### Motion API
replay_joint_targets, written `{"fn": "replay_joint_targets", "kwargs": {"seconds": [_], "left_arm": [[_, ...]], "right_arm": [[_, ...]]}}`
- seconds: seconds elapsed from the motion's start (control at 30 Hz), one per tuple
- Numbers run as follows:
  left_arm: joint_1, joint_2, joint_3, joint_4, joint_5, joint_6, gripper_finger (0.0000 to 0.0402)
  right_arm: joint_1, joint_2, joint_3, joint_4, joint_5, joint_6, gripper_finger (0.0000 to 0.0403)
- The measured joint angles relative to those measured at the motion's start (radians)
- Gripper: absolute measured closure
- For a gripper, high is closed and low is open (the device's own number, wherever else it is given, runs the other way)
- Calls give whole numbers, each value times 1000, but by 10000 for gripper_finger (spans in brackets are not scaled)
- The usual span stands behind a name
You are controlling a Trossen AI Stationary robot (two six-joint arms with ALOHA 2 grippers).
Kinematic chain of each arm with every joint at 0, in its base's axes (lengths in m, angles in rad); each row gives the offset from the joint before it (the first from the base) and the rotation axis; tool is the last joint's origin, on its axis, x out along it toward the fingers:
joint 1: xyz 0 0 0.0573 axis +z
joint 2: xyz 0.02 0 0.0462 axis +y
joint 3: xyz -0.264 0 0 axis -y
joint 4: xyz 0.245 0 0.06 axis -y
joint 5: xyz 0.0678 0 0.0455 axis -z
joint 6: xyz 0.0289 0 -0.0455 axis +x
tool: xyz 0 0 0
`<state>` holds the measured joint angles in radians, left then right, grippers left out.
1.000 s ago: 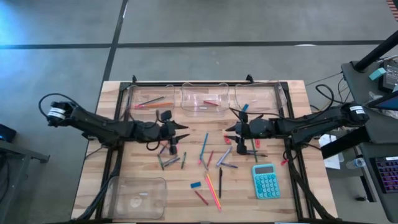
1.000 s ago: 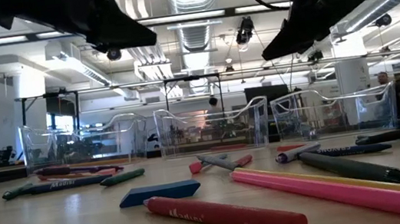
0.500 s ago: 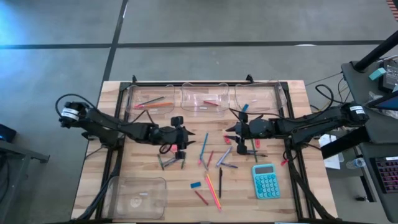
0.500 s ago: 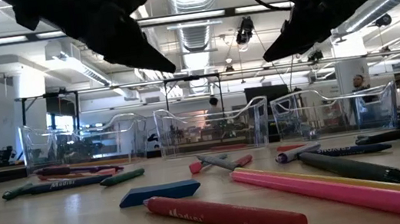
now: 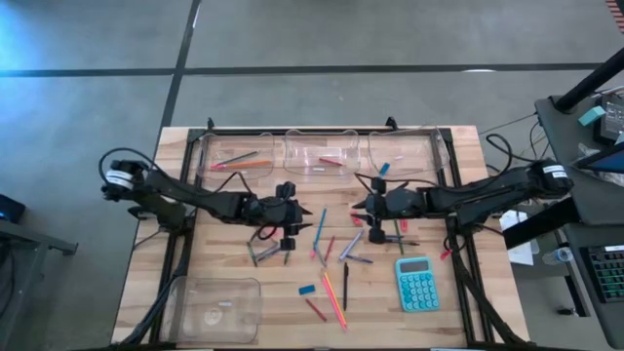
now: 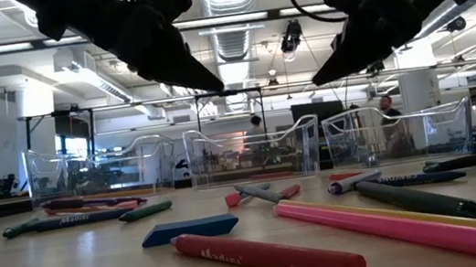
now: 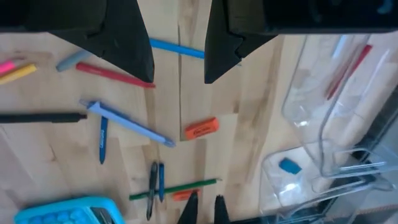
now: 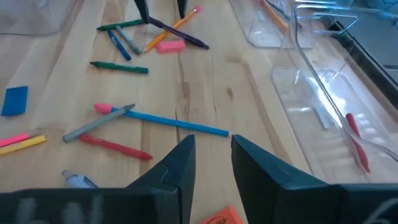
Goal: Sort crayons/erasers/pens/pencils in bins
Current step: Put the gray crayon into the top middle transparent bin
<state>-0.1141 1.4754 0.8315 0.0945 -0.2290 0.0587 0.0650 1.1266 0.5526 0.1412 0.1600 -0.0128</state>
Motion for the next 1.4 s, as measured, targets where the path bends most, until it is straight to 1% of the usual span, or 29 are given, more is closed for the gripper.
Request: {"fn": "replay_joint_targets", "kwargs": {"seconds": [0.23, 0.27, 0.37, 0.4, 0.43, 0.67, 0.8, 1.1, 1.2, 1.3, 1.4], "left_arm": [[11, 45, 26, 1, 61, -1, 275], [11, 53, 37, -5, 82, -13, 275], [4, 63, 85, -1, 228, -26, 275], [-3, 62, 103, 2, 263, -26, 275], [-11, 63, 119, 11, 276, -26, 275], [-31, 95, 126, 0, 269, 9, 275], [-28, 135, 132, 10, 237, 33, 275], [-27, 235, 173, 8, 233, 113, 275], [-27, 273, 213, 9, 235, 115, 275], [-29, 301, 261, 14, 261, 115, 275], [-40, 322, 296, -28, 276, 115, 275]], "right_arm": [[0, 35, 0, 31, 0, -12, 307], [0, 35, 0, 31, 0, -12, 308], [0, 27, 0, 43, -3, -4, 312], [0, 22, 0, 54, -3, -1, 313], [0, 15, 0, 60, -3, -1, 314], [1, 6, 3, 61, -7, 13, 310], [2, 5, 3, 59, -6, 13, 307], [24, -12, 14, 55, -14, 11, 317], [29, -24, 14, 48, -14, 9, 315], [31, -46, 14, 35, -16, 14, 311], [36, -84, 14, 46, -66, 50, 309]]}}
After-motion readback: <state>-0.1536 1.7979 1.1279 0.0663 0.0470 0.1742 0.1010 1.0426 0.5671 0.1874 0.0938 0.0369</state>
